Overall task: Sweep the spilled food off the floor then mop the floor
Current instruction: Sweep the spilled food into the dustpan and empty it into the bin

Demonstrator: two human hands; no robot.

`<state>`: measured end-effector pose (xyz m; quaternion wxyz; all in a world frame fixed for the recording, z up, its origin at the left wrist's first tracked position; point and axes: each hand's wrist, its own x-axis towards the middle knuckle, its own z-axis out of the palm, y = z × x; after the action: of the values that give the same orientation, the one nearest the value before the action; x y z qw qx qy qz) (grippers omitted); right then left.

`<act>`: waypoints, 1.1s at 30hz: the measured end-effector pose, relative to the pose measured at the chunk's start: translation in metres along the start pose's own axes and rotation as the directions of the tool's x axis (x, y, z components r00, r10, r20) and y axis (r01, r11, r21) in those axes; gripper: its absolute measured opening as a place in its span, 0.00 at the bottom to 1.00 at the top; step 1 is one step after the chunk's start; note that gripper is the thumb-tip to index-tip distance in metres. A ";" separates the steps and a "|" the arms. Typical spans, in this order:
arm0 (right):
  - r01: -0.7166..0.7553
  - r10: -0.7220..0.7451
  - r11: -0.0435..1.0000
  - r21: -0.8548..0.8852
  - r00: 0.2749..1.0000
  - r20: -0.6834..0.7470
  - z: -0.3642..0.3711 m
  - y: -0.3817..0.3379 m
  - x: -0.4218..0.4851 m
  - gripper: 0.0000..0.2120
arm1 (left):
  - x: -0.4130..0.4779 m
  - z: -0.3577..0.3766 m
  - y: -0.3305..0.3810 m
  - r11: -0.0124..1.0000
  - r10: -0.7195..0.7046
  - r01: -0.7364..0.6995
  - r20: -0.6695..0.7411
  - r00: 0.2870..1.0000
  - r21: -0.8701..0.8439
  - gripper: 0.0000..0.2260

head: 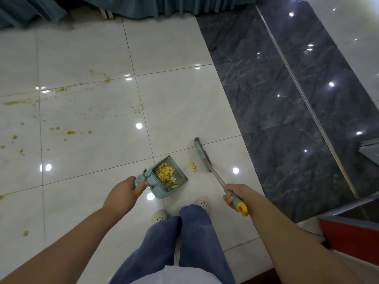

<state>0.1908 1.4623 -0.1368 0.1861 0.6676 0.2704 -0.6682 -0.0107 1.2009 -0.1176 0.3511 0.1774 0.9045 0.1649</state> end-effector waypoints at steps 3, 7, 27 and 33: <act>-0.059 0.057 0.998 0.033 0.995 0.076 0.023 0.021 -0.001 0.10 | 0.002 -0.001 -0.008 1.000 -0.003 0.003 -0.002 1.000 -0.010 0.16; -0.098 0.063 0.978 0.184 0.981 0.184 0.032 0.035 -0.017 0.09 | 0.003 -0.002 -0.013 1.000 0.014 -0.013 0.027 1.000 -0.018 0.17; 0.069 -0.078 0.951 -0.302 0.997 -0.021 0.100 -0.016 0.001 0.09 | -0.020 -0.032 -0.088 0.976 -0.154 0.136 -0.096 0.983 -0.171 0.17; 0.023 -0.035 0.836 -0.549 0.999 -0.011 0.126 0.001 -0.017 0.11 | -0.007 -0.043 -0.099 0.965 -0.185 0.162 -0.097 0.978 -0.204 0.15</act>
<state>0.0923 1.3833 -0.1246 0.3564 0.5892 0.4623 -0.5586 -0.0562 1.1033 -0.1253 0.3270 0.0525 0.9148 0.2312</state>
